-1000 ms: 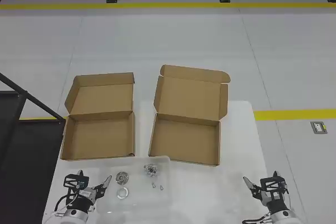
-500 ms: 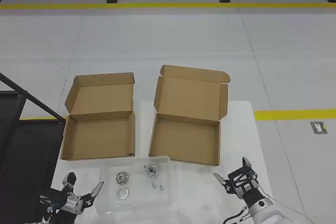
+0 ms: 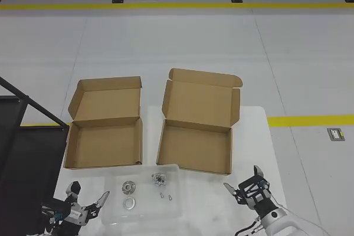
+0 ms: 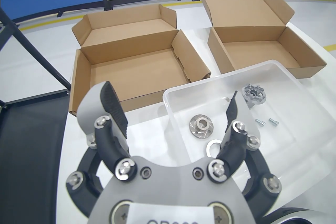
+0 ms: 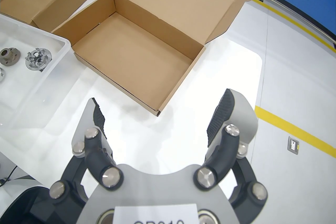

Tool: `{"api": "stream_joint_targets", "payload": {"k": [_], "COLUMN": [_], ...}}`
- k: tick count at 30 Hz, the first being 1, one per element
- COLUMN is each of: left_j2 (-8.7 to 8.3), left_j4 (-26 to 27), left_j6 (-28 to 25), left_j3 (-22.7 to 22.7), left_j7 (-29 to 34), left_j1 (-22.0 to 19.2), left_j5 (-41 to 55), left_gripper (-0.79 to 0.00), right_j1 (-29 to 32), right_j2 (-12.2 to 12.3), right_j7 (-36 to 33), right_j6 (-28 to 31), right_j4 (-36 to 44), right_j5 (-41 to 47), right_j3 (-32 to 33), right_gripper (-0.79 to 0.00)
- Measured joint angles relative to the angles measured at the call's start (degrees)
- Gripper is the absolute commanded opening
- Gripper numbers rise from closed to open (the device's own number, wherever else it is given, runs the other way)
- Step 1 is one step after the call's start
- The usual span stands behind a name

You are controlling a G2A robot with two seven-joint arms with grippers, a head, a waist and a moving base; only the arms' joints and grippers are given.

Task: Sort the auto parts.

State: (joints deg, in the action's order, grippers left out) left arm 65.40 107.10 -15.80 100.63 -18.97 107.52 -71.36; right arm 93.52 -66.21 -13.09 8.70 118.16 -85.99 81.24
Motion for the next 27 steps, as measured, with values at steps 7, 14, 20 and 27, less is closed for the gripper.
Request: {"api": "stream_joint_targets", "payload": {"k": [7,14,20,27], "left_j2": [-0.4,-0.85,-0.87,-0.86], "left_j4": [-0.9,-1.8,-1.9,-1.8], "left_j6": [-9.7,-19.4,-19.6,-19.4], "left_j3": [4.1,7.0,7.2,7.1], "left_j7": [-4.8,-6.1,-6.0,-5.8], "left_j1": [1.7,2.6,2.7,2.6], "left_j5": [3.5,6.1,6.0,6.1], "left_gripper": [0.0,0.0,0.0,0.0], "right_j1": [-4.8,-11.6,-11.6,-12.0], "right_j2": [-0.2,-0.8,-0.8,-0.9], "right_j7": [-1.9,-9.4,-9.2,-9.2], "right_j6": [6.1,14.7,14.6,15.4], "right_j4": [2.9,3.0,2.9,1.6], "right_j5": [-6.8,-5.8,-5.9,-6.1], "right_j3": [-7.1,-14.0,-14.0,-15.0], "right_gripper": [0.0,0.0,0.0,0.0]}}
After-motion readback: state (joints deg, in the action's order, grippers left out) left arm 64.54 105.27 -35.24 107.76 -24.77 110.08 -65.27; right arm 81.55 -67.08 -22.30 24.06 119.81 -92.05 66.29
